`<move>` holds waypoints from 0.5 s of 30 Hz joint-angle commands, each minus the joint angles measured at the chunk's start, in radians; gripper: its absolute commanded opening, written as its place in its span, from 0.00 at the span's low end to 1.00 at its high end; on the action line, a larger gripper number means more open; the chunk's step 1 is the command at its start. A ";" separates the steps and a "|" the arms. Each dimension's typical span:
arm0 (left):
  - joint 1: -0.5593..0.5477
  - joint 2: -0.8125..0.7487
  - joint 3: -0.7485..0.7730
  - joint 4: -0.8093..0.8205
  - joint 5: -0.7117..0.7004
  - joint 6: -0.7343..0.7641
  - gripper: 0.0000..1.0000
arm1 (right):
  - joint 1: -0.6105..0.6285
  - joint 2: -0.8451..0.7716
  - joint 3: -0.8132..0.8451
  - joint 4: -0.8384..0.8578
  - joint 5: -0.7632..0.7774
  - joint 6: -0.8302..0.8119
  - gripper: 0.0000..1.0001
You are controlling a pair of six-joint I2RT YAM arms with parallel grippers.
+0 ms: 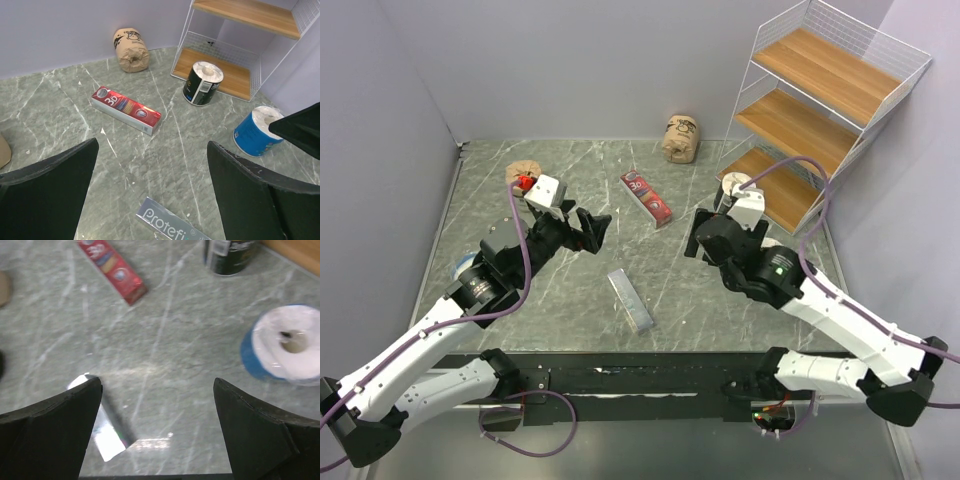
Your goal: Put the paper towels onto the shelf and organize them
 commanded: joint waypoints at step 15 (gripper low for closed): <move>-0.003 -0.032 0.009 0.026 -0.008 0.018 0.97 | -0.574 0.050 -0.113 0.020 -0.362 -0.361 0.78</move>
